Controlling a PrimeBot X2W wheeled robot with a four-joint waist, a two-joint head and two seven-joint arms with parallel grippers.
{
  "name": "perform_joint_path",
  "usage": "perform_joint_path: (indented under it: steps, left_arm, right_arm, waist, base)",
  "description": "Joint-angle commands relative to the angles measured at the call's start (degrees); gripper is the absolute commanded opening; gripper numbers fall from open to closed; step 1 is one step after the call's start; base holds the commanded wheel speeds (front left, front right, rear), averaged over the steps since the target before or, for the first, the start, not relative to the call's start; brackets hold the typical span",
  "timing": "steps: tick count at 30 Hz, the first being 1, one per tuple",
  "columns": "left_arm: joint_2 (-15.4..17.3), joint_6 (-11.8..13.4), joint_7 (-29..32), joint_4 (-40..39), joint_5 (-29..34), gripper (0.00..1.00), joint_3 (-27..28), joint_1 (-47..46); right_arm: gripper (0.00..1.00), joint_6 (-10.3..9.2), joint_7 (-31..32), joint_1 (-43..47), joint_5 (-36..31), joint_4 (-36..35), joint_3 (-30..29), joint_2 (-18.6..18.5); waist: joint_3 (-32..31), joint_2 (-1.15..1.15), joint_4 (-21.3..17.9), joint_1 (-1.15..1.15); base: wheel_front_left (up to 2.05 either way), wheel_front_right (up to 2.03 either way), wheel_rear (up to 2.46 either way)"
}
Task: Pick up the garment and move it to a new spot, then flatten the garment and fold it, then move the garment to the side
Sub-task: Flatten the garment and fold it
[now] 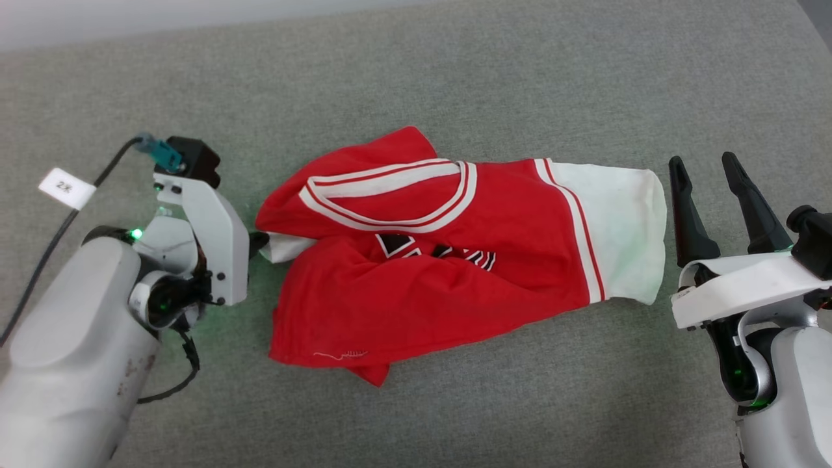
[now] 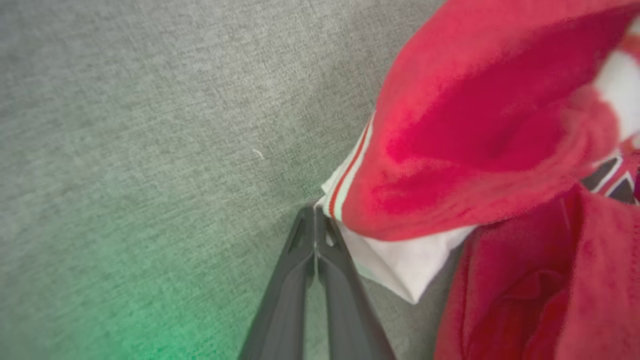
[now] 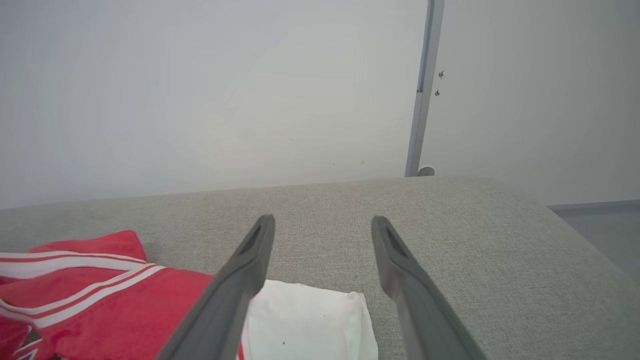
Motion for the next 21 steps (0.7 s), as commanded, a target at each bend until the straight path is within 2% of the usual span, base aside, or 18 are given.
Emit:
perform_joint_path:
  steps: [1,9,16,21]
  left_arm:
    - [-1.0,0.2,3.2,2.4,0.1,0.00,-2.8,4.9]
    - [2.3,0.8,2.3,-0.8,0.9,0.00,-1.5,3.0]
    - [7.0,2.5,0.6,-6.5,1.4,0.00,0.9,3.6]
    - [11.7,4.1,0.5,-10.0,2.2,0.00,2.1,5.7]
  right_arm:
    - [1.00,-0.08,-0.2,-0.5,0.0,0.1,-0.3,-0.1]
    - [1.00,-0.08,0.1,0.1,-0.3,0.2,-0.7,-0.4]
    - [1.00,-0.08,0.4,1.5,-0.3,0.3,-1.1,-0.6]
    - [1.00,-0.08,1.0,2.2,0.0,0.1,-1.2,-0.6]
  waist:
    - [-0.4,0.00,0.5,0.00]
    - [-1.8,0.00,2.1,0.00]
    - [-4.0,0.00,4.0,0.00]
    - [-5.2,0.00,5.3,0.00]
  base:
    - [0.00,0.00,0.00]
    - [0.00,0.00,0.00]
    - [0.00,0.00,0.00]
    - [0.00,0.00,0.00]
